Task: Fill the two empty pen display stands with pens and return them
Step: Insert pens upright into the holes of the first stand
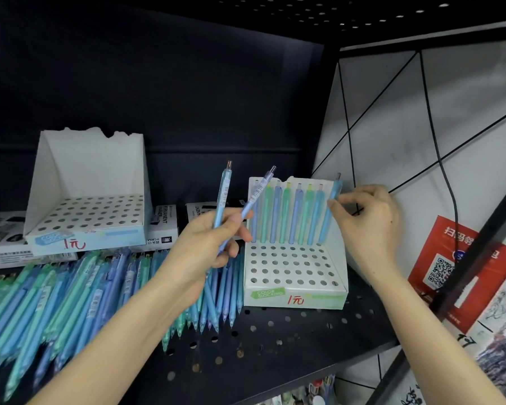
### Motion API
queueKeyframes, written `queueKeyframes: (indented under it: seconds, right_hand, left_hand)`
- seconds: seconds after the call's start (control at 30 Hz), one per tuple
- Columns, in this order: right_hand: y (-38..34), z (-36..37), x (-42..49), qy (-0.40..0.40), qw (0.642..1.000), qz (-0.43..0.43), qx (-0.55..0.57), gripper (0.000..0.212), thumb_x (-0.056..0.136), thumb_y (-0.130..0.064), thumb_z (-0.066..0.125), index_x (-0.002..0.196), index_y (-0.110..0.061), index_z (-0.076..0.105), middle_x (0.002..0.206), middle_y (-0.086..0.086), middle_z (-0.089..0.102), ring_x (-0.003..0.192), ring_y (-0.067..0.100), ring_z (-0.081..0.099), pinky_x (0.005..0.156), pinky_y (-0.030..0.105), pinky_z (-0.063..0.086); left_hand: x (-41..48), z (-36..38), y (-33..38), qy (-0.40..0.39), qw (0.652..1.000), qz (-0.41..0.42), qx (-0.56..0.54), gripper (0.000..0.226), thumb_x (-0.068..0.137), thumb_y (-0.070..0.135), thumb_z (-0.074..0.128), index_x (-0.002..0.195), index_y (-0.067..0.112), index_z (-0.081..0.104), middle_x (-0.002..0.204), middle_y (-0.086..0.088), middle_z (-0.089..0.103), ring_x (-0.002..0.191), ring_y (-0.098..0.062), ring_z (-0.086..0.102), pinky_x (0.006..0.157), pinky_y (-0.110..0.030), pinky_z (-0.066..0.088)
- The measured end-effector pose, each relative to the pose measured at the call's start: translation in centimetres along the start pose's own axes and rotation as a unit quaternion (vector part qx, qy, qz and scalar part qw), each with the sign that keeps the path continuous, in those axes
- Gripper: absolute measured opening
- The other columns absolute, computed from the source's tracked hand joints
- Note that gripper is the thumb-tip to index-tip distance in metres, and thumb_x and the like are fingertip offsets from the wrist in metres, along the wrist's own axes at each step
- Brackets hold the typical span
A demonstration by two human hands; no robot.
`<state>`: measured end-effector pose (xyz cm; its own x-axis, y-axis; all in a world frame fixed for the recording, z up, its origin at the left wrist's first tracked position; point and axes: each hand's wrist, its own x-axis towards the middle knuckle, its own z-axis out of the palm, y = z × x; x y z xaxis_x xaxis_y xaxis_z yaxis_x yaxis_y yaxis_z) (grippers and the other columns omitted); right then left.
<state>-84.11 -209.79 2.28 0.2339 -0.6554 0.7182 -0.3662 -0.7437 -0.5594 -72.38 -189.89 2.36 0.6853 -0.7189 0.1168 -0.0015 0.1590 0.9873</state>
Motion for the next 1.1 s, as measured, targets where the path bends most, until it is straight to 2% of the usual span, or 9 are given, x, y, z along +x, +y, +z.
queueKeyframes:
  seconds: [0.27,0.43,0.5,0.57,0.73,0.83,0.97,1.03,1.1]
  right_hand:
    - [0.0,1.1,-0.2,-0.009,0.993,-0.028,-0.111,0.015,0.078,-0.021,0.07,0.084,-0.008,0.073,0.103,0.012,0.06,0.098,0.03,0.05,0.069,0.027,0.029]
    - [-0.7,0.8,0.8,-0.06,0.979,-0.032,-0.191,0.018,0.079,-0.022,0.065,0.086,-0.008,0.074,0.109,0.014,0.061,0.101,0.035,0.049,0.077,0.034,0.035]
    - [-0.8,0.7,1.4,-0.074,0.98,-0.028,-0.182,0.02,0.082,-0.024,0.062,0.095,-0.013,0.072,0.114,0.012,0.06,0.105,0.034,0.048,0.081,0.034,0.034]
    - [-0.9,0.6,1.9,-0.05,0.988,-0.022,-0.144,0.023,0.084,-0.031,0.06,0.101,-0.017,0.07,0.111,0.009,0.062,0.103,0.032,0.051,0.081,0.035,0.037]
    - [-0.5,0.9,2.0,-0.002,0.992,-0.025,-0.121,0.022,0.086,-0.031,0.058,0.092,-0.015,0.071,0.102,0.009,0.065,0.094,0.032,0.056,0.077,0.036,0.041]
    - [-0.4,1.2,1.8,-0.015,0.988,-0.024,-0.149,0.019,0.084,-0.027,0.06,0.088,-0.012,0.072,0.103,0.011,0.064,0.096,0.034,0.054,0.08,0.037,0.036]
    - [-0.6,1.1,1.7,-0.064,0.98,-0.019,-0.19,0.023,0.085,-0.022,0.059,0.104,-0.014,0.07,0.116,0.014,0.058,0.104,0.036,0.05,0.083,0.036,0.034]
    - [-1.1,0.5,1.2,-0.037,0.985,-0.047,-0.16,0.03,0.084,-0.02,0.059,0.113,-0.015,0.066,0.12,0.015,0.056,0.107,0.036,0.049,0.086,0.036,0.035]
    - [-2.6,-0.5,0.1,0.005,0.991,-0.101,-0.082,0.026,0.086,-0.024,0.058,0.109,-0.016,0.068,0.111,0.007,0.061,0.102,0.028,0.053,0.084,0.031,0.035]
  left_hand:
    - [-0.1,0.0,-0.2,-0.024,0.999,0.021,0.015,0.021,0.094,0.019,0.05,0.104,0.023,0.069,0.064,0.005,0.055,0.052,-0.004,0.043,0.042,-0.016,0.027]
    - [0.0,0.1,-0.2,-0.042,0.999,0.022,0.009,0.022,0.094,0.019,0.05,0.105,0.021,0.069,0.063,0.004,0.054,0.053,-0.005,0.043,0.043,-0.016,0.029]
    - [0.0,0.1,-0.3,-0.043,0.999,0.021,0.007,0.022,0.094,0.018,0.05,0.103,0.021,0.07,0.064,0.003,0.054,0.054,-0.006,0.043,0.043,-0.016,0.029]
    - [0.0,0.0,-0.3,-0.042,0.999,0.02,0.006,0.023,0.094,0.017,0.049,0.103,0.02,0.07,0.064,0.003,0.054,0.054,-0.006,0.043,0.043,-0.016,0.029]
    - [0.0,0.2,-0.3,-0.042,0.999,0.017,0.002,0.022,0.094,0.016,0.05,0.102,0.019,0.07,0.063,0.003,0.054,0.053,-0.006,0.043,0.042,-0.016,0.029]
    - [0.0,0.2,-0.4,-0.043,0.999,0.018,0.003,0.022,0.093,0.017,0.05,0.101,0.02,0.07,0.062,0.004,0.054,0.054,-0.005,0.044,0.043,-0.016,0.029]
    - [-0.1,0.1,-0.4,-0.043,0.999,0.016,0.005,0.021,0.093,0.016,0.051,0.102,0.019,0.07,0.063,0.003,0.055,0.053,-0.005,0.043,0.042,-0.015,0.029]
    - [-0.1,0.1,-0.4,-0.046,0.999,0.02,0.007,0.021,0.093,0.016,0.05,0.101,0.019,0.07,0.063,0.004,0.055,0.053,-0.005,0.043,0.042,-0.015,0.029]
    - [-0.1,0.1,-0.4,-0.054,0.998,0.023,0.008,0.021,0.093,0.017,0.051,0.101,0.02,0.07,0.063,0.004,0.055,0.052,-0.005,0.043,0.043,-0.016,0.029]
